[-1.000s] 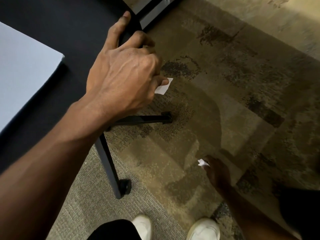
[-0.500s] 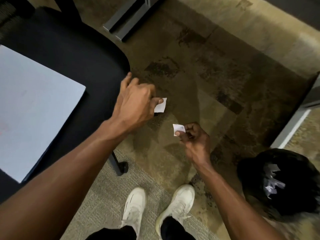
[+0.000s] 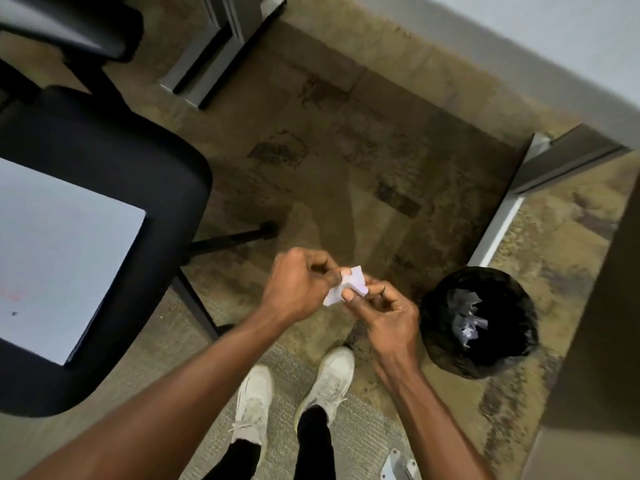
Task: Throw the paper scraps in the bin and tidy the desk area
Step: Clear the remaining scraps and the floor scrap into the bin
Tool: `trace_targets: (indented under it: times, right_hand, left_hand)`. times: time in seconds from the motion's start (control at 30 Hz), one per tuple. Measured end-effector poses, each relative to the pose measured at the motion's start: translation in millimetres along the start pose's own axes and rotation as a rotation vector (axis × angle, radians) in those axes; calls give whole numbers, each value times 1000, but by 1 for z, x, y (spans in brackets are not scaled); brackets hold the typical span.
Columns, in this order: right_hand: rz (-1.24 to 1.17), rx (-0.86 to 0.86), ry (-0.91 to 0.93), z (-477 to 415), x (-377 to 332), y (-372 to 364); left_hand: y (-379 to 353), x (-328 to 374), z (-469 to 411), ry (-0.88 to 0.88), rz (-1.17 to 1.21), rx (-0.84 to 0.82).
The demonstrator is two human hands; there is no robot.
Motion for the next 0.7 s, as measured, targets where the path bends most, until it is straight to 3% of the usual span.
trace_targets:
  times: [0.23,0.37,0.5,0.57,0.7]
  right_hand:
    - [33,185,-52,24,-8,84]
    - [149,345,-40,20,-8,146]
    - [412,512,-103,6,-3,215]
    - [540,534,-122,-5,1,245]
    - [551,512,-195,-27,14,284]
  left_hand:
    - [-82,15,23,198,210,-278]
    - [-121,17,28,180,6,-367]
    - [-148,15,31,126,-175,-423]
    - [-160,12,32,132,-196,-445]
    - [-176,0,32,150,-242,-452]
Point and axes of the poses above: each hand's wrist, its own z-axis away from the middle knuckle, its own y-axis out of the back of the hand, x = y × z, the point moved 5 cm from there along -z, towards the middle knuckle, and after that the axes turned 2 degrees about y, right-handed, at the moved point
